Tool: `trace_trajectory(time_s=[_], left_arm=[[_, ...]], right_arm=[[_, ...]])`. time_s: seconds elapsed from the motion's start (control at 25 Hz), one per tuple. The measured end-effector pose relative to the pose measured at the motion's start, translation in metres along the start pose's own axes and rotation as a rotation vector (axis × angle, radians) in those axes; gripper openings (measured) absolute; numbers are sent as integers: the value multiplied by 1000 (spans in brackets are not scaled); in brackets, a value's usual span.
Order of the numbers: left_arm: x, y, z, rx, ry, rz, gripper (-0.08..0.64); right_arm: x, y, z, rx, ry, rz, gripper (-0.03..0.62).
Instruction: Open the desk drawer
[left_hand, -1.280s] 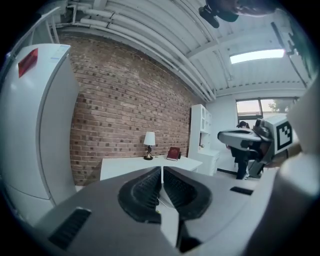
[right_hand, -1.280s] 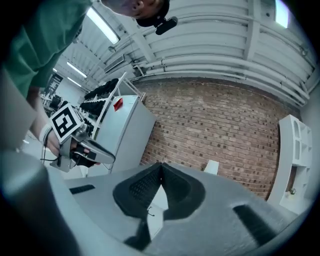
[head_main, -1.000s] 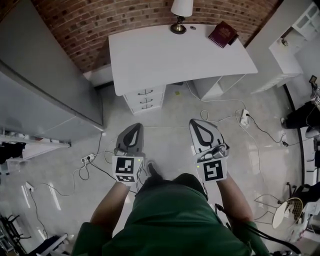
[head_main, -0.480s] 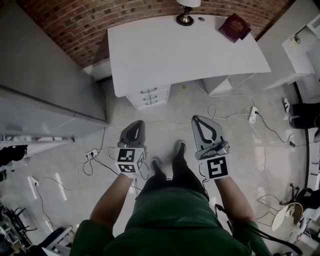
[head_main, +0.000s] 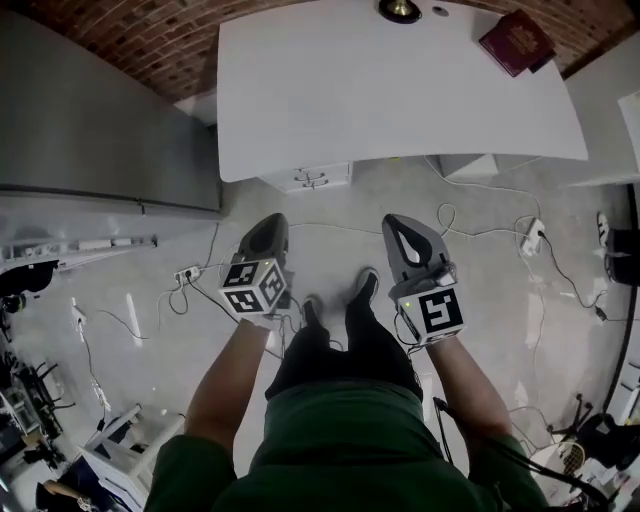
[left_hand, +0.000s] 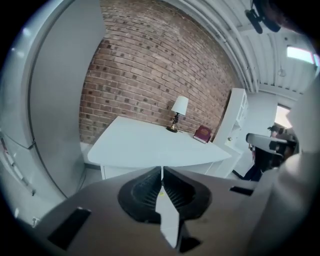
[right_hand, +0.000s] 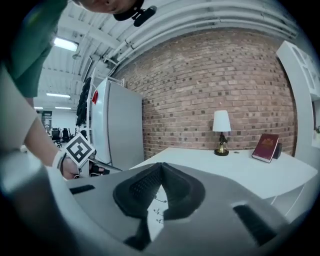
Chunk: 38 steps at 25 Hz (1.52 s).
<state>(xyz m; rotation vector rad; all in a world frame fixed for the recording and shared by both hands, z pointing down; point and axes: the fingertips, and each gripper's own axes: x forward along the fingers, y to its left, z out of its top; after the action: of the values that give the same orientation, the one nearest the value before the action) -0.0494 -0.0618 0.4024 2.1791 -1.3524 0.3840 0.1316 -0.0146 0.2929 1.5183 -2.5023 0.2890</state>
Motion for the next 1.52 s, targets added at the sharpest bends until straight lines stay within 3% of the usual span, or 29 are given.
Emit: trace_trajectory(time_s=[0.16, 0.4, 0.52, 0.6, 0.72, 0.8, 0.92, 1.0, 1.08, 1.2, 1.52], left_arm=[[21, 14, -13, -56, 3, 6, 11], [65, 59, -55, -297, 6, 31, 11], [95, 82, -71, -357, -11, 22, 11], [109, 89, -86, -421, -15, -6, 11], [138, 96, -104, -592, -40, -99, 11], [156, 106, -114, -661, -65, -131, 12], [173, 120, -132, -731, -83, -141, 18], [185, 125, -140, -765, -76, -151, 117], [198, 128, -146, -767, -54, -159, 147], [216, 141, -156, -796, -65, -144, 149], [260, 165, -161, -946, -186, -167, 149]], right_arm=[[28, -7, -19, 26, -5, 59, 0], [66, 6, -62, 50, 34, 134, 0], [79, 11, -86, 88, 52, 135, 0], [82, 14, -106, 107, 85, 134, 0], [94, 14, -126, 116, 112, 132, 0], [103, 17, -138, 115, 107, 135, 0], [108, 27, -155, 130, 104, 145, 0], [109, 32, -163, 137, 110, 152, 0], [111, 36, -167, 134, 107, 159, 1], [112, 42, -181, 142, 117, 168, 0], [105, 41, -234, 181, 212, 171, 0]])
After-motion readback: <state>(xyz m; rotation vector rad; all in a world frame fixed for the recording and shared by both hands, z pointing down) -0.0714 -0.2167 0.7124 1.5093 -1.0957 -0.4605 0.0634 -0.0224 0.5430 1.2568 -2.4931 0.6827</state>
